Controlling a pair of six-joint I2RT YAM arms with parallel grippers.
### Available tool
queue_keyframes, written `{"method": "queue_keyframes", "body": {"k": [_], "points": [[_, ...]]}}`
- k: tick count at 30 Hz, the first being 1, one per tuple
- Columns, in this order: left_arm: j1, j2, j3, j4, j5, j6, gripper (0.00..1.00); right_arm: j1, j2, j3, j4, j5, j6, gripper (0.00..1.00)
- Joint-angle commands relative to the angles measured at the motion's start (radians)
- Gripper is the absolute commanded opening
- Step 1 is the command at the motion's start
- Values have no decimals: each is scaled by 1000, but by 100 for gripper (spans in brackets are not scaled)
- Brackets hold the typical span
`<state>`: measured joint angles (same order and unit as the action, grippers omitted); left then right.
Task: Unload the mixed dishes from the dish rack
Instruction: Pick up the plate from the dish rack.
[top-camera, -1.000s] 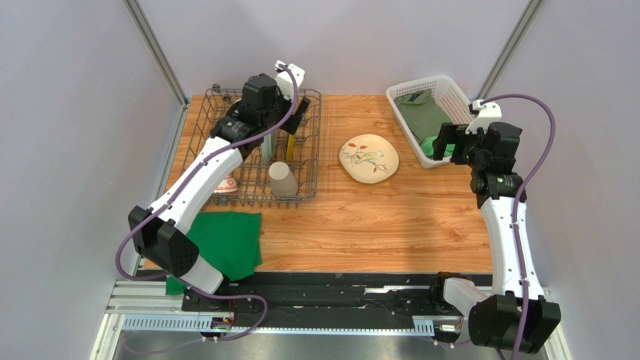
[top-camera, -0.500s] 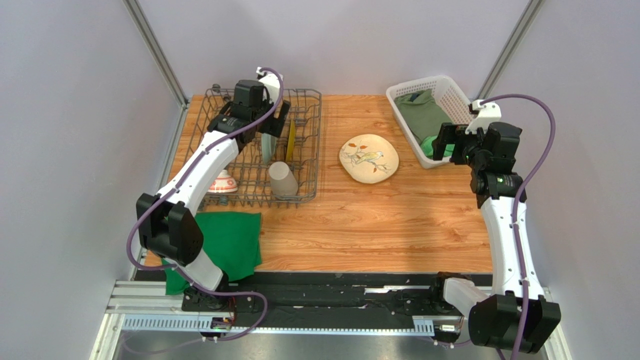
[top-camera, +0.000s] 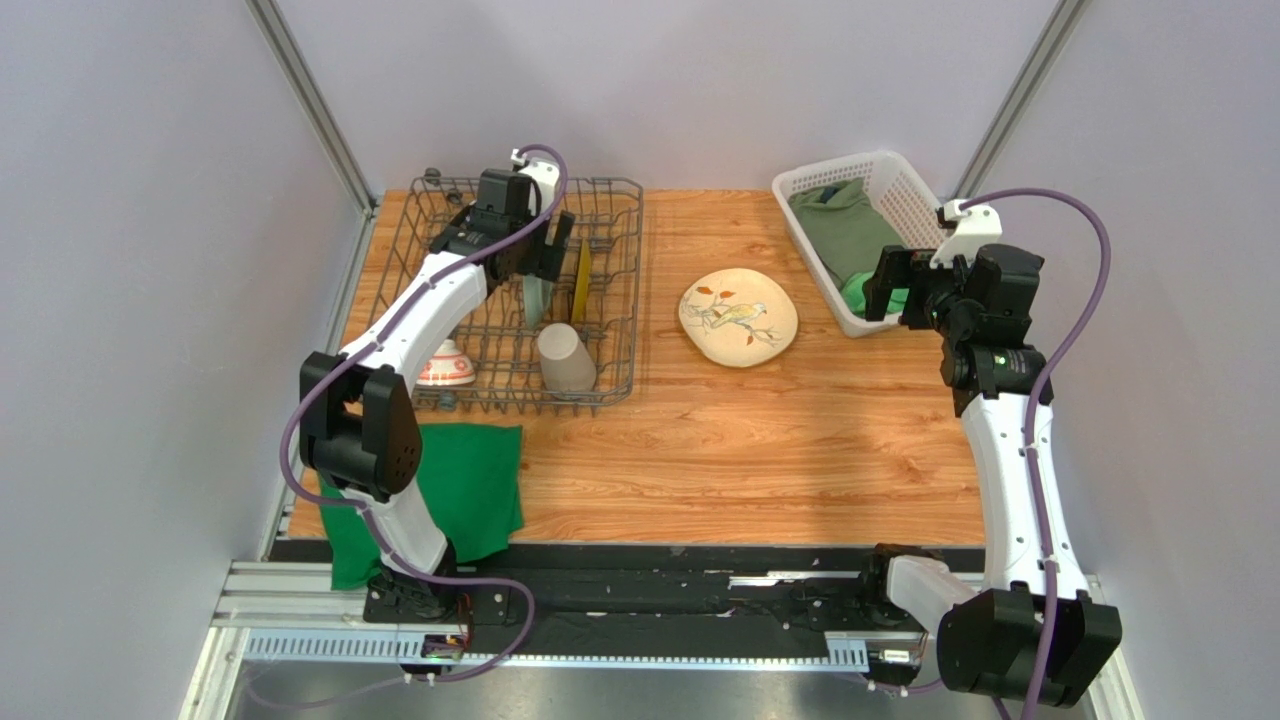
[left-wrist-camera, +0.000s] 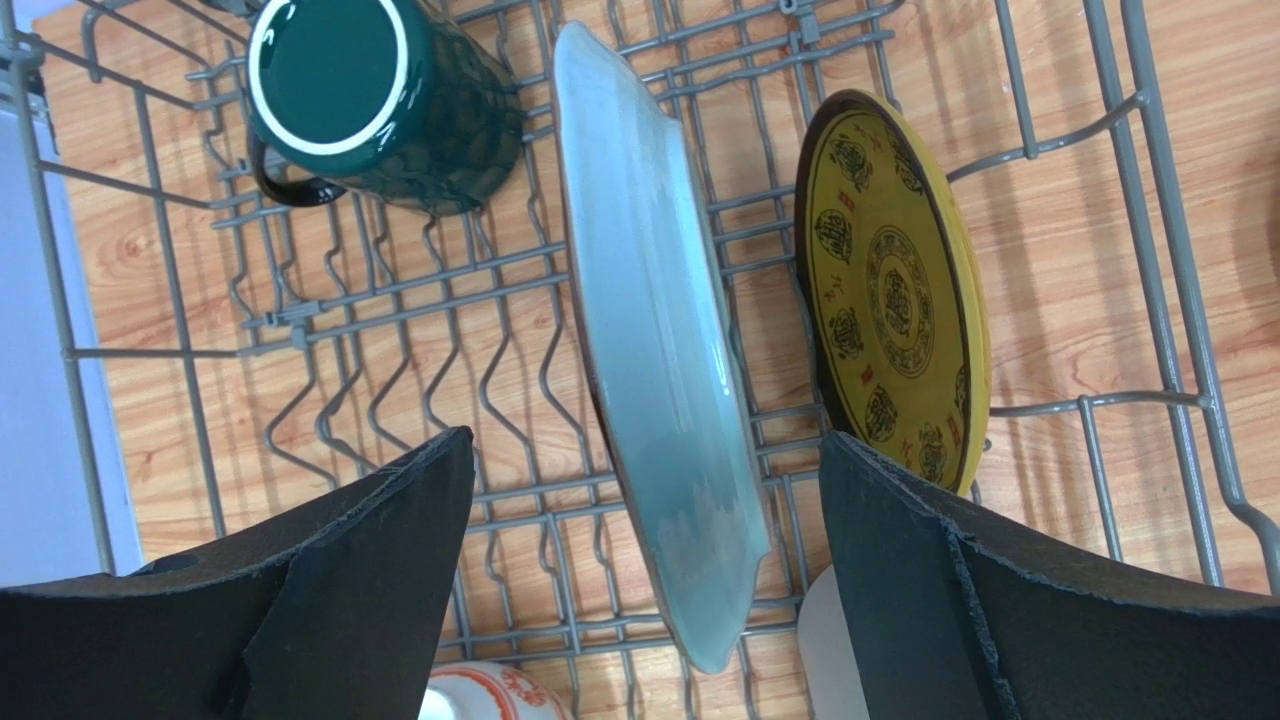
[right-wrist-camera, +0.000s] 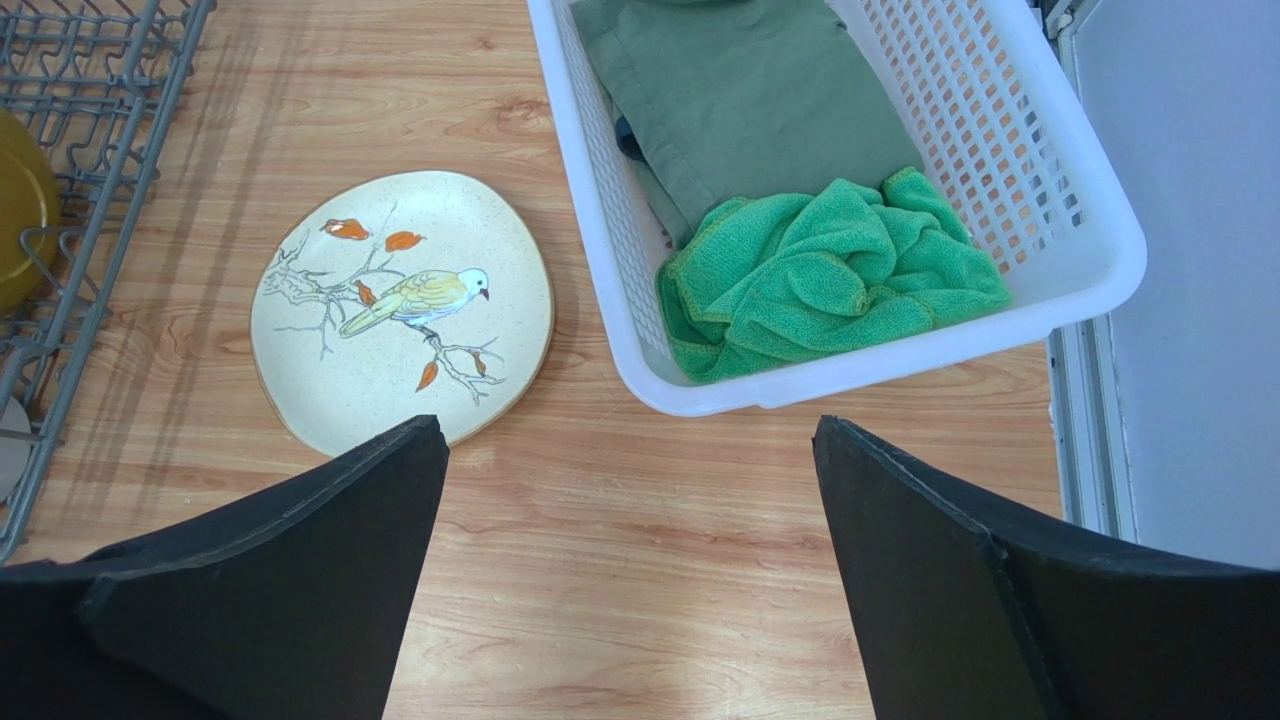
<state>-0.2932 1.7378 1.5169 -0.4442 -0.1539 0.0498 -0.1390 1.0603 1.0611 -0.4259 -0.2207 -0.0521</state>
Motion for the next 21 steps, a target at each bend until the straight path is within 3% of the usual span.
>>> {"method": "queue_keyframes", "body": {"k": [1, 18, 21], "points": [[2, 6, 11, 44, 17, -34, 92, -5, -6, 11, 27, -20, 6, 99], [2, 88, 63, 18, 4, -45, 75, -5, -10, 11, 27, -31, 6, 99], [2, 94, 68, 24, -1, -44, 66, -5, -8, 10, 27, -29, 6, 99]]}}
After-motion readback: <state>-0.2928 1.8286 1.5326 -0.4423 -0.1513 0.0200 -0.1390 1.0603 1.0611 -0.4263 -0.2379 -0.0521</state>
